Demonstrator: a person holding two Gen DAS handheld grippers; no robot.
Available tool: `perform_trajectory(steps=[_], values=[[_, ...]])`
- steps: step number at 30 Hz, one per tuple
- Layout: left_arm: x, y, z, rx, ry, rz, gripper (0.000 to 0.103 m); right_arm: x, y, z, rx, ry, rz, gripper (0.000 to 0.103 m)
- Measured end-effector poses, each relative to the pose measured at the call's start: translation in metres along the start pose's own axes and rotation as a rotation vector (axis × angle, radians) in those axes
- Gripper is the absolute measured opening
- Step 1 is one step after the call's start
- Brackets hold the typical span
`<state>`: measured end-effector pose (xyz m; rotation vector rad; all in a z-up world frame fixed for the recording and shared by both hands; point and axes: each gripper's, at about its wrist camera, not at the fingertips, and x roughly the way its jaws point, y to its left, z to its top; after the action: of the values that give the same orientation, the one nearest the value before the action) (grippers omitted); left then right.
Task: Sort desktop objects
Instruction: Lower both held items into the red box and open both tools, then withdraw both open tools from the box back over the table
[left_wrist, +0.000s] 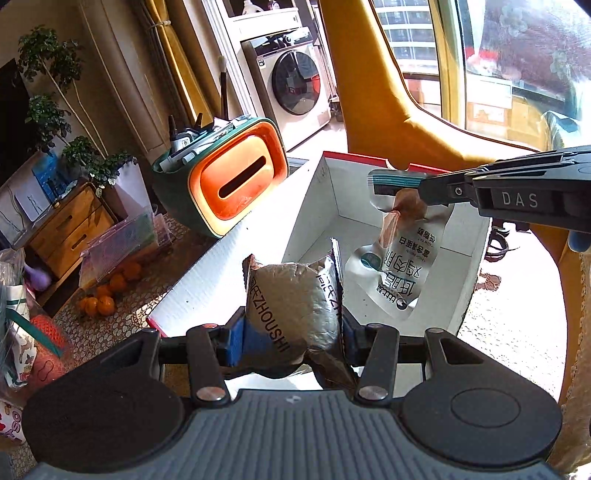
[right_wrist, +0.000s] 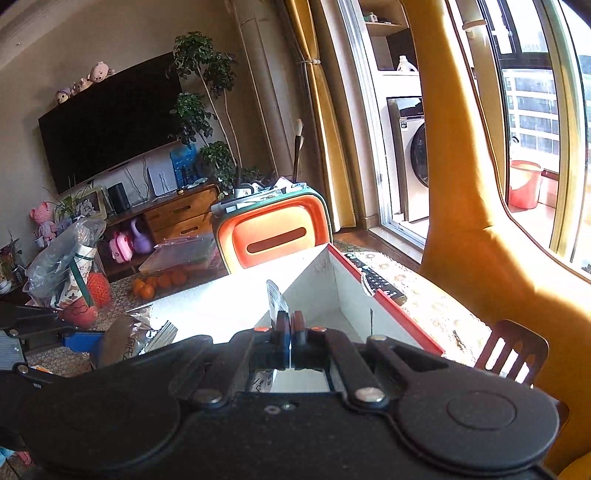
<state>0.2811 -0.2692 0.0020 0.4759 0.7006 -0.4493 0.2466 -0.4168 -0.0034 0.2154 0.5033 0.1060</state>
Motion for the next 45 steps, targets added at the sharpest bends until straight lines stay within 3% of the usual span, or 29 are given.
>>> perform_trajectory(steps=[12, 22, 28, 33, 41, 45], values=[[0.068, -0.002, 0.013, 0.025, 0.195, -0.055, 0.049, 0.043, -0.011, -0.005, 0.006, 0.132, -0.009, 0.001], [0.102, -0.007, 0.015, 0.056, 0.373, -0.110, 0.050, 0.056, -0.007, -0.007, -0.036, 0.211, 0.008, 0.001], [0.107, -0.009, 0.014, 0.074, 0.414, -0.127, 0.051, 0.057, -0.006, -0.007, -0.078, 0.243, 0.012, 0.007], [0.098, -0.010, 0.014, 0.083, 0.374, -0.121, 0.060, 0.055, -0.004, -0.006, -0.109, 0.256, 0.015, 0.014], [0.056, 0.001, 0.015, -0.014, 0.235, -0.128, 0.060, 0.040, -0.010, 0.002, -0.076, 0.244, 0.039, 0.036], [0.028, 0.011, 0.008, -0.081, 0.159, -0.135, 0.061, 0.027, -0.011, 0.005, -0.058, 0.227, 0.077, 0.041]])
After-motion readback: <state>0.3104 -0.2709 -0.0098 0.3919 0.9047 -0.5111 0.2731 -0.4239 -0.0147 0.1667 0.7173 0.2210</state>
